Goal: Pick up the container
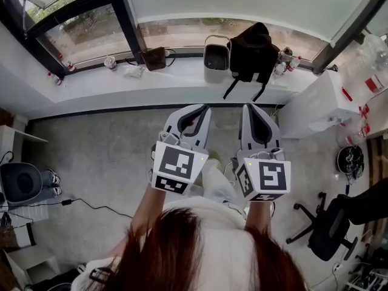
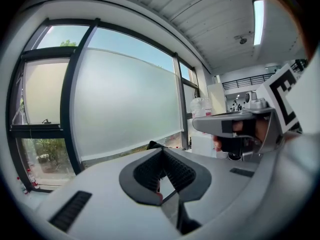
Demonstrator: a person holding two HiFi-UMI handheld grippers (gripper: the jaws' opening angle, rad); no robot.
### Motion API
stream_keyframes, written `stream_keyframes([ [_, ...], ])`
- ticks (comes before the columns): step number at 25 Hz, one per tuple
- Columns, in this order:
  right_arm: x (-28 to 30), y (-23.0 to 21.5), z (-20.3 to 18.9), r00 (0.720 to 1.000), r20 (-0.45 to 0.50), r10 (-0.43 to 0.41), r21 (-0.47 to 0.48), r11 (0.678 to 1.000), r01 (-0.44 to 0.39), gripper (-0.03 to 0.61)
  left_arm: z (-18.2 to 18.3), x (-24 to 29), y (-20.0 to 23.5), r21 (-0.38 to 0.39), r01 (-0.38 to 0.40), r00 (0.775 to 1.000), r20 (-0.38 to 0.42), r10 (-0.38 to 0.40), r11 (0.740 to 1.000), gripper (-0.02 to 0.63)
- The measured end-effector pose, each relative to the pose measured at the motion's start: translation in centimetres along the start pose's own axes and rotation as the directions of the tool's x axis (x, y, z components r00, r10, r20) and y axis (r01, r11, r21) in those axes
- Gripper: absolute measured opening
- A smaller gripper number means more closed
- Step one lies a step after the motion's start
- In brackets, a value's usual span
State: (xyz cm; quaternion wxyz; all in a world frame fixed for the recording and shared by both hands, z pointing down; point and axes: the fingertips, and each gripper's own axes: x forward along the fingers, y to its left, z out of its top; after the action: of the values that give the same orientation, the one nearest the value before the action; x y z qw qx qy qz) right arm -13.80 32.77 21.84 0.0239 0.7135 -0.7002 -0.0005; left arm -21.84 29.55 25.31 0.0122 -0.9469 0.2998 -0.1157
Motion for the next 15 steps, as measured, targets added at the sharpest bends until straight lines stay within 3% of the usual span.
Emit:
stream_keyframes([
  [15,8.3,-5.1,-1.4,1.000,-0.023,0.013,0.026,1.000,-0.012,0.025,0.8,8.9,4.5,-0.015,-0.042,0.999,-0.007,0.042,0.999,0.017],
])
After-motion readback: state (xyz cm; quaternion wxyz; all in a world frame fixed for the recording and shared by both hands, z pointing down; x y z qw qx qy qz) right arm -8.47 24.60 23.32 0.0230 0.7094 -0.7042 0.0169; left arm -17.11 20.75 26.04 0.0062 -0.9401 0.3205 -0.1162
